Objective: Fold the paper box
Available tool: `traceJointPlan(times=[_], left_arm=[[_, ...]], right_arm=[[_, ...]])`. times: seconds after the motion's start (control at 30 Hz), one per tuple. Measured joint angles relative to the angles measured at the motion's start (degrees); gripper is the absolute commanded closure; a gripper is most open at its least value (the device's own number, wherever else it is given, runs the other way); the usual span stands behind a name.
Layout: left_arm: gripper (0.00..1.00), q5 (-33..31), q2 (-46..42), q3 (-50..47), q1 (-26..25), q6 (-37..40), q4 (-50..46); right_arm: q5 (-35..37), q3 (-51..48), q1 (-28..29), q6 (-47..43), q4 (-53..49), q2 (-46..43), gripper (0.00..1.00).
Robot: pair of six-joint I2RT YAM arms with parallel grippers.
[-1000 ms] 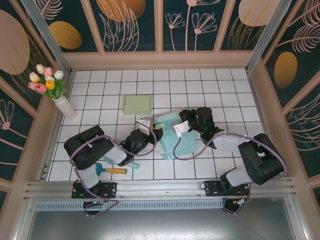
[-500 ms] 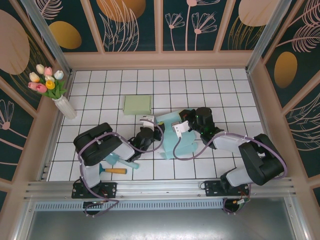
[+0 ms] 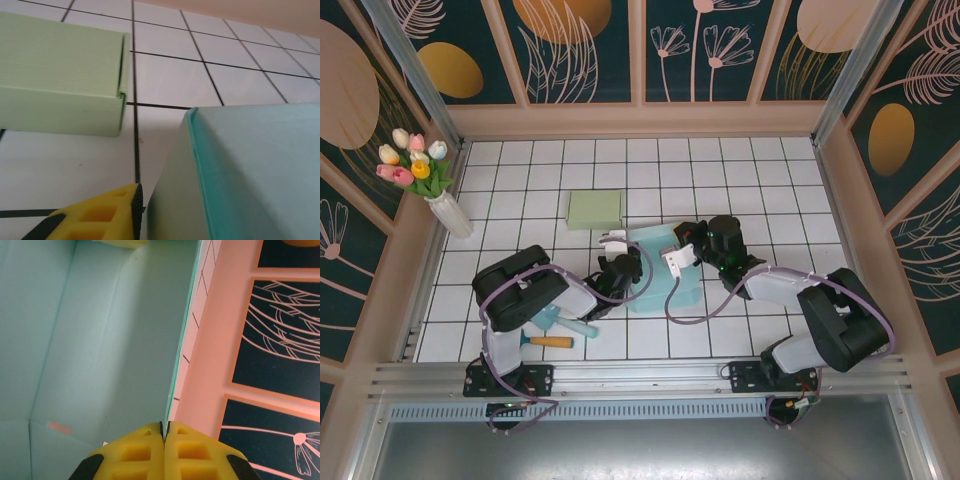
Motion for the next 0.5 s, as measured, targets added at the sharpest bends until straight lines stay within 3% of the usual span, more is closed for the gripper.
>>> traceJointPlan(times=[0.5], left_arm=[[0.83,-5.9,-1.0,4.8,0.1,-2.4,-13.1]], right_arm=[[-1.1,0.1,1.0,1.5,0.1,0.0,1.0]])
